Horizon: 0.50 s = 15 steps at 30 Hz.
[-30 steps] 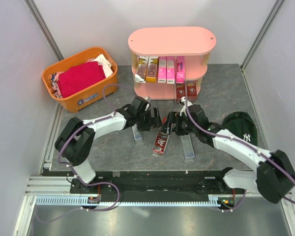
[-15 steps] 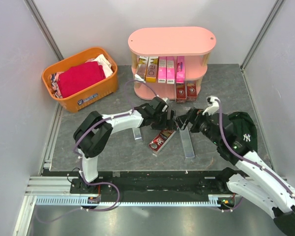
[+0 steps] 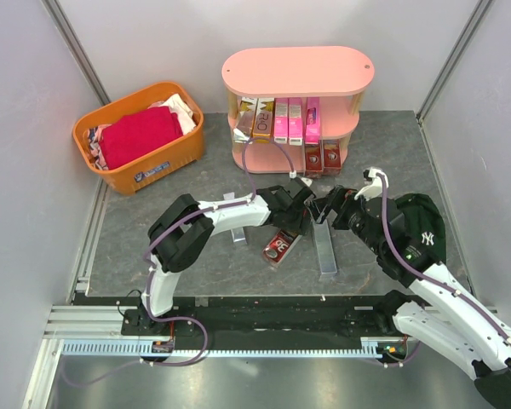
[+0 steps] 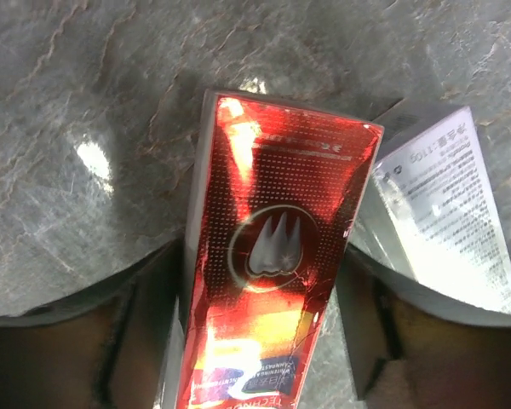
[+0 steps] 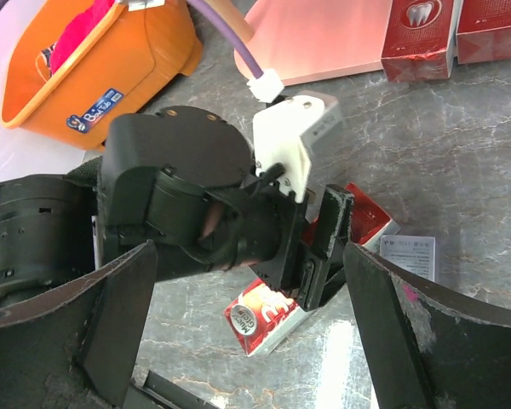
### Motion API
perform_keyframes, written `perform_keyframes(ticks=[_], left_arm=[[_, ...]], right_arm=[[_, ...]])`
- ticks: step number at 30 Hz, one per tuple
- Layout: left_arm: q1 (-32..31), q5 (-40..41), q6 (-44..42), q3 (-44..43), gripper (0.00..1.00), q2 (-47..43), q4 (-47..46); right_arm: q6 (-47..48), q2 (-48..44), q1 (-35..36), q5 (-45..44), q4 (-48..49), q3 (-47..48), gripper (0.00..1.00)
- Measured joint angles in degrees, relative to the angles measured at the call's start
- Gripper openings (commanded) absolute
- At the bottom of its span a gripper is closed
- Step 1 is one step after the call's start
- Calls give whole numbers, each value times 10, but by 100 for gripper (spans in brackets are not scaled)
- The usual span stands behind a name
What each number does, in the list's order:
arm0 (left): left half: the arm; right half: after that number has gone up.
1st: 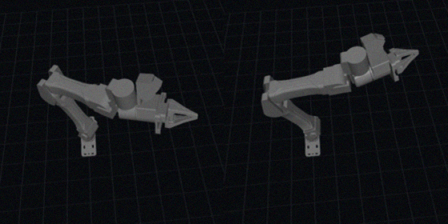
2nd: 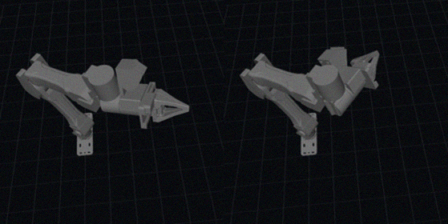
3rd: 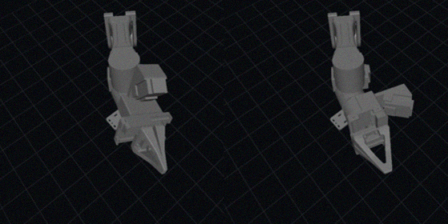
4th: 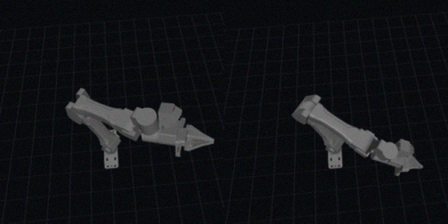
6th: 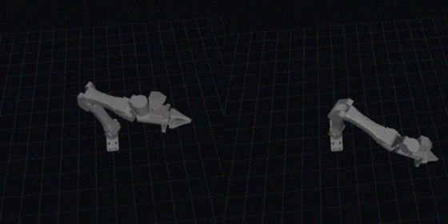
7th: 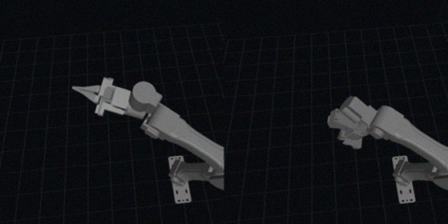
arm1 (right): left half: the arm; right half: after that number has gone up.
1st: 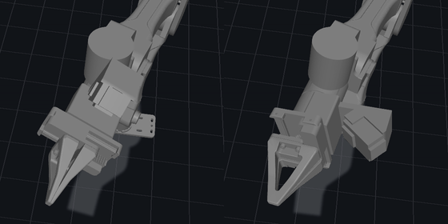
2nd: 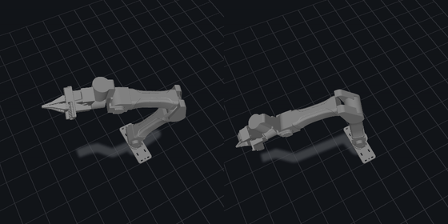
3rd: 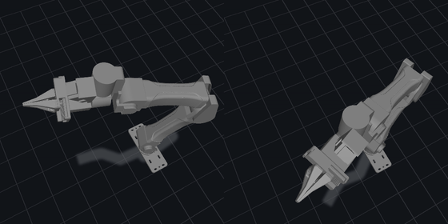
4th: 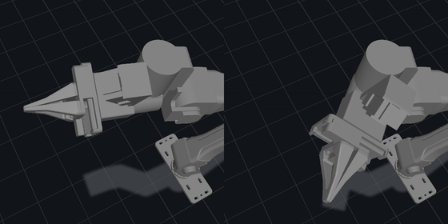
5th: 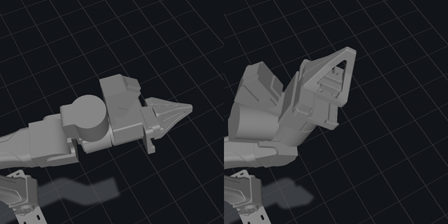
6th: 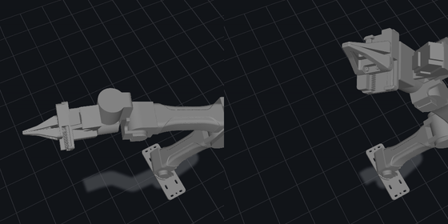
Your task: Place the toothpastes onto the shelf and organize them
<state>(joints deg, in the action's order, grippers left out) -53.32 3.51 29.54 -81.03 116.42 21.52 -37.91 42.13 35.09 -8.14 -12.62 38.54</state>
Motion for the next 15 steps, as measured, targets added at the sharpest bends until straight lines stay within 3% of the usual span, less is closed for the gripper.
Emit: perform_keyframes(ticks=[5,15], left_arm=[[-12,45,-15,-34,53,17,28],[-14,100,-20,-30,51,7,42]], right_arm=[[0,0,0,-9,-2,0,98],[1,4,0,-15,-4,17,98]])
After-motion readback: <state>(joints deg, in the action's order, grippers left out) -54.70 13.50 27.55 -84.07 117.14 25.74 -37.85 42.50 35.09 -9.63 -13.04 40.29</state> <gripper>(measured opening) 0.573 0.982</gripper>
